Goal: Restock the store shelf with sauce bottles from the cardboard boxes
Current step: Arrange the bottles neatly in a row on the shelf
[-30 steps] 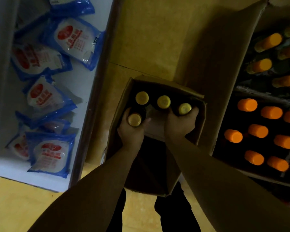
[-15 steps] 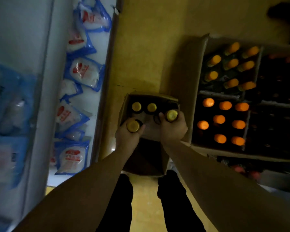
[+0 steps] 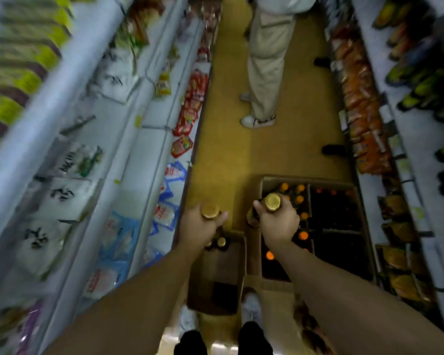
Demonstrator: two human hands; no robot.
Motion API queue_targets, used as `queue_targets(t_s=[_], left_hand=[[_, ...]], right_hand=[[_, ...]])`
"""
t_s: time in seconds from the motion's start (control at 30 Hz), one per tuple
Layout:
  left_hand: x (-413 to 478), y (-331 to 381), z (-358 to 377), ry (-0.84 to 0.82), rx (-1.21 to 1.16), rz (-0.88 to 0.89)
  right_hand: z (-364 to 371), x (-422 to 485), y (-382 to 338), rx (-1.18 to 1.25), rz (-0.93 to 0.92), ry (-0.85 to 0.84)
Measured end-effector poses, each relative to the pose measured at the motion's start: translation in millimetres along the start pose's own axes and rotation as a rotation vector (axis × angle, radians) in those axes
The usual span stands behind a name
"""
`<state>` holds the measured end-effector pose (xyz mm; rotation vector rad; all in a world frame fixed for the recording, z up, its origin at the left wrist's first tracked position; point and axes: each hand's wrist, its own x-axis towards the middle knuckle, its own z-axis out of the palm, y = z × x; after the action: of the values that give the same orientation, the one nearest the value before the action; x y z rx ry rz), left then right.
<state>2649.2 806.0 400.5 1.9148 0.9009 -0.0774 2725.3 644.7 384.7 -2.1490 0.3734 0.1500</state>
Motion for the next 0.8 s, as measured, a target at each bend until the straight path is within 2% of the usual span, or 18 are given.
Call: queue_targets(t_s=[0.2,0.47,0.6,0.8], left_hand=[[-30.0,144.3,-32.6,-0.059,0.048,0.218],[-92.2,311.7,-51.0,-0.245,-0.176,0.599],[-144.0,360.8,-43.5,-0.377,-0.298,0.795],[-251.2,401.9,-14.9,-0.657,-0.397,0.959]], right_hand=[[-116.0,-1.8,-102.9,0.103,-0.083,0.134],[-251.2,-28.8,-190.7,0.321,-0.215,0.494],[-325.1,-68.4,-208.2,0.402,-0.282,0.667],[-437.9,-157.8,-205.2,0.321,-0.398,0.887]])
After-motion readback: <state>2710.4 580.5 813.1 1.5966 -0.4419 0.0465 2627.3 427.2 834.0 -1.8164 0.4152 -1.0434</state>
